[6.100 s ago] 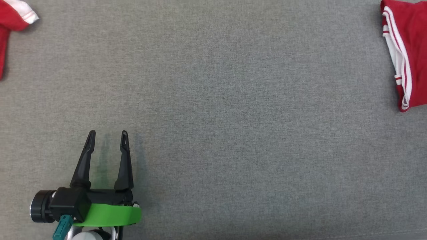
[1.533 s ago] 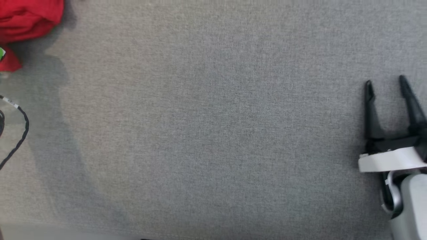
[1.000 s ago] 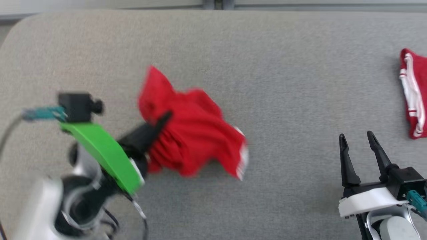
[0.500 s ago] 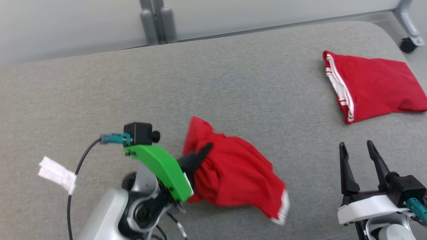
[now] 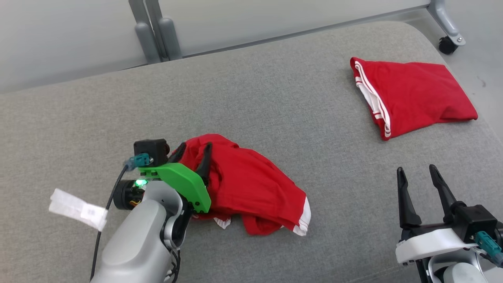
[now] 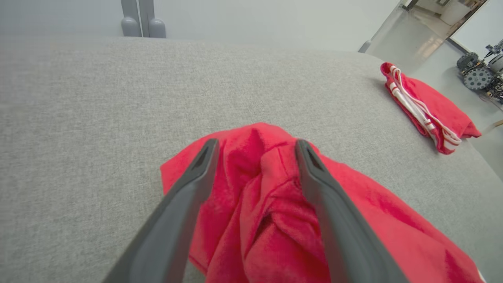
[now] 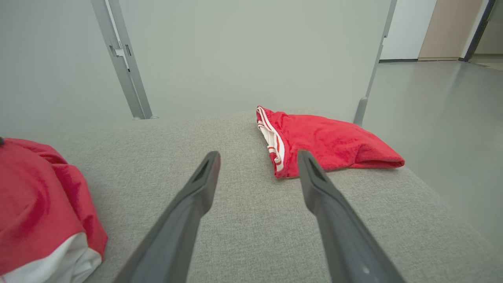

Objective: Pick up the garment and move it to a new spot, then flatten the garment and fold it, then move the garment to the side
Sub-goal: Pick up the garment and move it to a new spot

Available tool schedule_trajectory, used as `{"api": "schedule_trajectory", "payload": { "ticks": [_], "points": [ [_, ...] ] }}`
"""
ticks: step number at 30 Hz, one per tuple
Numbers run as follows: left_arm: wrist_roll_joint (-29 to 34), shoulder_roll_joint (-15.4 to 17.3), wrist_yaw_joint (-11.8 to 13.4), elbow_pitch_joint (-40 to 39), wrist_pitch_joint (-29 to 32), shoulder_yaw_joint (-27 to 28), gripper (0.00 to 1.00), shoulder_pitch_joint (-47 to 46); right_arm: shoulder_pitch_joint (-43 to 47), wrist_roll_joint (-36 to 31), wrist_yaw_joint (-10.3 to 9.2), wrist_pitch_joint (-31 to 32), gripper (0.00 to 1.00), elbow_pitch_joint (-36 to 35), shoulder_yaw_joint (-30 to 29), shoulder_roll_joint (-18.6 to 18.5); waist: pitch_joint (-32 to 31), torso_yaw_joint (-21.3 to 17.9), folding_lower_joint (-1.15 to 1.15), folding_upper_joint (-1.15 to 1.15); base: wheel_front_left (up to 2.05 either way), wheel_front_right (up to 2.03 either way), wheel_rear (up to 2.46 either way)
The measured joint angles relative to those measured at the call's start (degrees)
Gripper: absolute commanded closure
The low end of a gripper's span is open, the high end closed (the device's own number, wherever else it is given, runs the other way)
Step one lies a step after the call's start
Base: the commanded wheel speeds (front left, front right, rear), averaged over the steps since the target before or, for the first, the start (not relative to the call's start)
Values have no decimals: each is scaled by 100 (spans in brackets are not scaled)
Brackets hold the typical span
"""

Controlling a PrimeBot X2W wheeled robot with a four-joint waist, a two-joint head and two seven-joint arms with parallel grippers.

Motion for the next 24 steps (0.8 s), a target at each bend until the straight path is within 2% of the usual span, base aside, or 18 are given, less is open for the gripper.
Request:
{"api": "schedule_trajectory", "payload": {
  "ticks": [4,7,11,15,20,24],
  "points": [
    [124,-38,-49,-55,-1062,132,0,64,71,-58,0,0,0,-85,-98,-7,-151,97,0,0,0,0,0],
    [213,-15,32,-385,-1417,245,0,425,196,-93,0,0,0,-171,-250,-35,-275,212,0,0,0,0,0],
    [593,102,272,-1096,-1507,383,0,1144,360,-148,0,-1,0,-305,-426,-110,-439,432,0,0,0,0,0],
    [1285,144,490,-1954,-1537,688,0,1963,496,-204,0,0,0,-392,-637,-149,-572,705,0,0,0,0,0],
    [1736,7,445,-2617,-1541,1359,0,3062,591,-250,0,0,0,-326,-571,-185,-713,1005,0,0,0,0,0],
    [2293,-134,152,-3076,-1541,1887,0,3858,622,-253,0,0,0,-236,-527,-171,-839,1167,0,0,0,0,0]
  ]
}}
